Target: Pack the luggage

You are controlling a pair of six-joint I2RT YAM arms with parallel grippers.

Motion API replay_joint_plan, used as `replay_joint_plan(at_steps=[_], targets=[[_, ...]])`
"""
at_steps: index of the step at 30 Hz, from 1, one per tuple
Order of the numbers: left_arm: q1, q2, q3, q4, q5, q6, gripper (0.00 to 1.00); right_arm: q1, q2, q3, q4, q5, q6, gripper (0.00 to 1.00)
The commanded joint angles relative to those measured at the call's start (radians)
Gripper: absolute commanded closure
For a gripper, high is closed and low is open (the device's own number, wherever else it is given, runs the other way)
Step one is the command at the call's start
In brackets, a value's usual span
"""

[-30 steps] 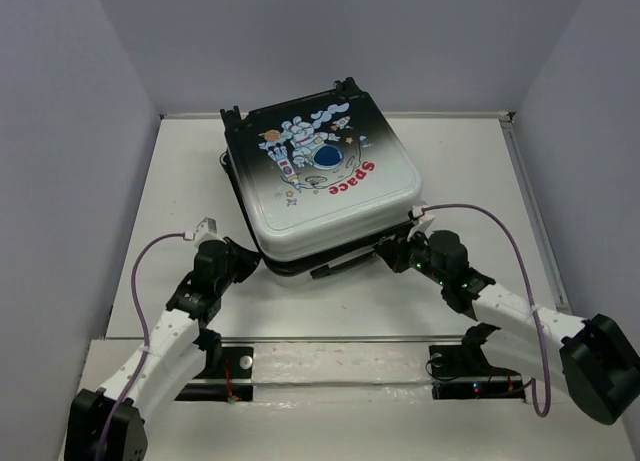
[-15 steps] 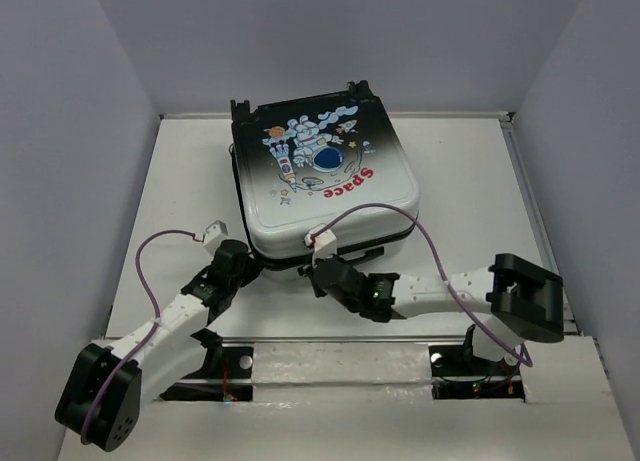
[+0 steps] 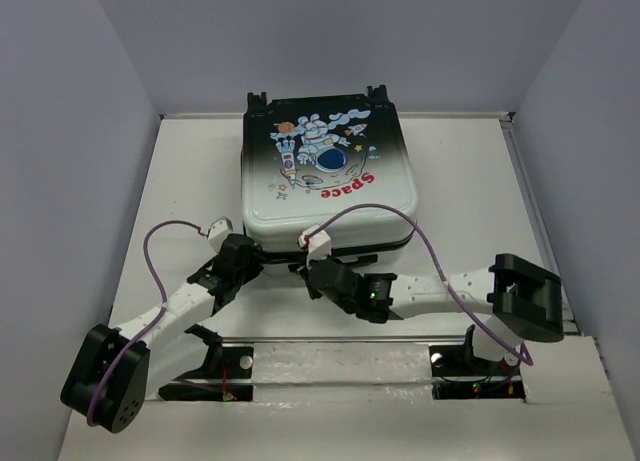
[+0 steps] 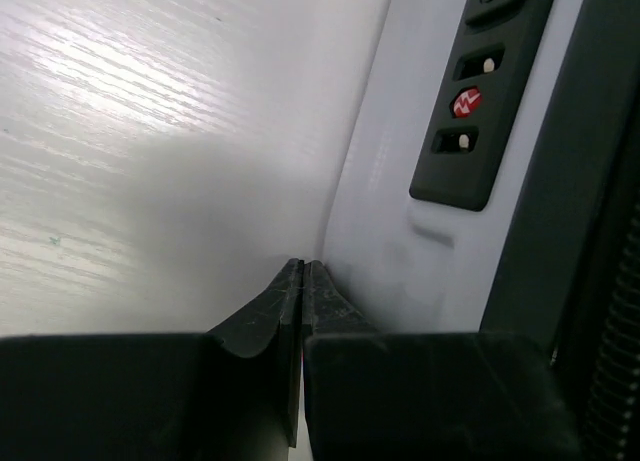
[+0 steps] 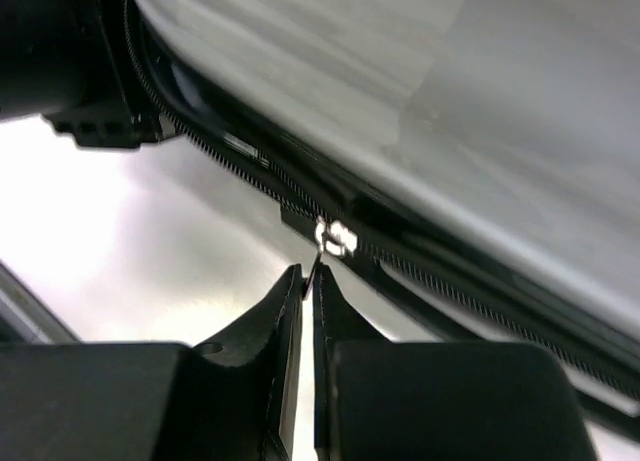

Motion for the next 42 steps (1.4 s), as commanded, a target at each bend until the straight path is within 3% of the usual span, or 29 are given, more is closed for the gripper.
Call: replay_joint_plan(at_steps=[1, 2, 6, 10, 14, 18, 21, 24, 26, 27, 29, 32, 33, 34, 35, 36, 38, 39, 40, 42], targets=[[-0.053, -0.031, 0.106, 0.326, 0.191, -0.015, 0.88, 0.142, -0.176, -0.018, 0.001, -0.103, 0.067, 0.93], [-0.053, -0.042, 0.104, 0.322, 0.182, -0.014, 0.88, 0.131, -0.199, -0.018, -0.11, -0.063, 0.08, 0.93], [-0.053, -0.039, 0.103, 0.319, 0.192, -0.011, 0.88, 0.103, -0.274, -0.012, -0.252, 0.043, 0.045, 0.93], [-0.053, -0.025, 0.103, 0.343, 0.214, -0.021, 0.88, 0.091, -0.195, 0.076, -0.232, -0.119, 0.024, 0.93], [-0.053, -0.013, 0.121, 0.368, 0.246, -0.023, 0.88, 0.152, -0.017, 0.151, -0.056, -0.297, 0.071, 0.93], [-0.049, -0.062, 0.152, 0.302, 0.211, 0.018, 0.88, 0.177, 0.016, 0.22, -0.132, -0.15, 0.056, 0.93], [-0.024, -0.176, 0.204, 0.178, 0.136, 0.06, 0.8, 0.131, -0.157, 0.115, -0.201, -0.058, 0.068, 0.93], [0.029, -0.235, 0.322, 0.057, 0.11, 0.109, 0.62, -0.028, -0.364, 0.001, -0.269, -0.122, 0.099, 0.93], [0.058, -0.24, 0.444, -0.014, 0.071, 0.159, 0.49, -0.117, -0.488, -0.008, -0.341, -0.087, 0.07, 0.92], [0.074, -0.208, 0.531, -0.022, 0.07, 0.178, 0.41, -0.165, -0.521, 0.002, -0.372, -0.072, 0.058, 0.9], [0.149, -0.145, 0.617, -0.054, 0.132, 0.207, 0.35, -0.206, -0.57, 0.034, -0.468, -0.011, 0.033, 0.84], [0.244, 0.042, 0.757, -0.024, 0.328, 0.222, 0.29, -0.316, -0.647, 0.09, -0.553, 0.074, -0.004, 0.55], [0.278, 0.152, 0.796, -0.022, 0.347, 0.226, 0.27, -0.358, -0.676, 0.103, -0.56, 0.089, -0.011, 0.35], [0.287, 0.212, 0.834, -0.023, 0.356, 0.233, 0.26, -0.409, -0.687, 0.11, -0.564, 0.088, -0.018, 0.28], [0.304, 0.267, 0.909, -0.022, 0.401, 0.235, 0.23, -0.541, -0.692, 0.131, -0.561, 0.059, -0.036, 0.22], [0.328, 0.324, 0.938, 0.007, 0.451, 0.223, 0.21, -0.542, -0.689, 0.145, -0.561, 0.025, -0.036, 0.18], [0.402, 0.459, 0.974, 0.042, 0.539, 0.154, 0.13, -0.802, -0.635, 0.182, -0.559, -0.106, -0.051, 0.06], [0.424, 0.534, 1.003, 0.099, 0.601, 0.138, 0.08, -0.981, -0.601, 0.223, -0.544, -0.282, -0.056, 0.0], [0.43, 0.574, 1.056, 0.116, 0.626, 0.117, 0.01, -1.059, -0.51, 0.246, -0.521, -0.376, -0.053, 0.0], [0.438, 0.671, 1.116, 0.128, 0.704, 0.101, 0.01, -1.189, -0.399, 0.333, -0.504, -0.619, -0.055, 0.0]])
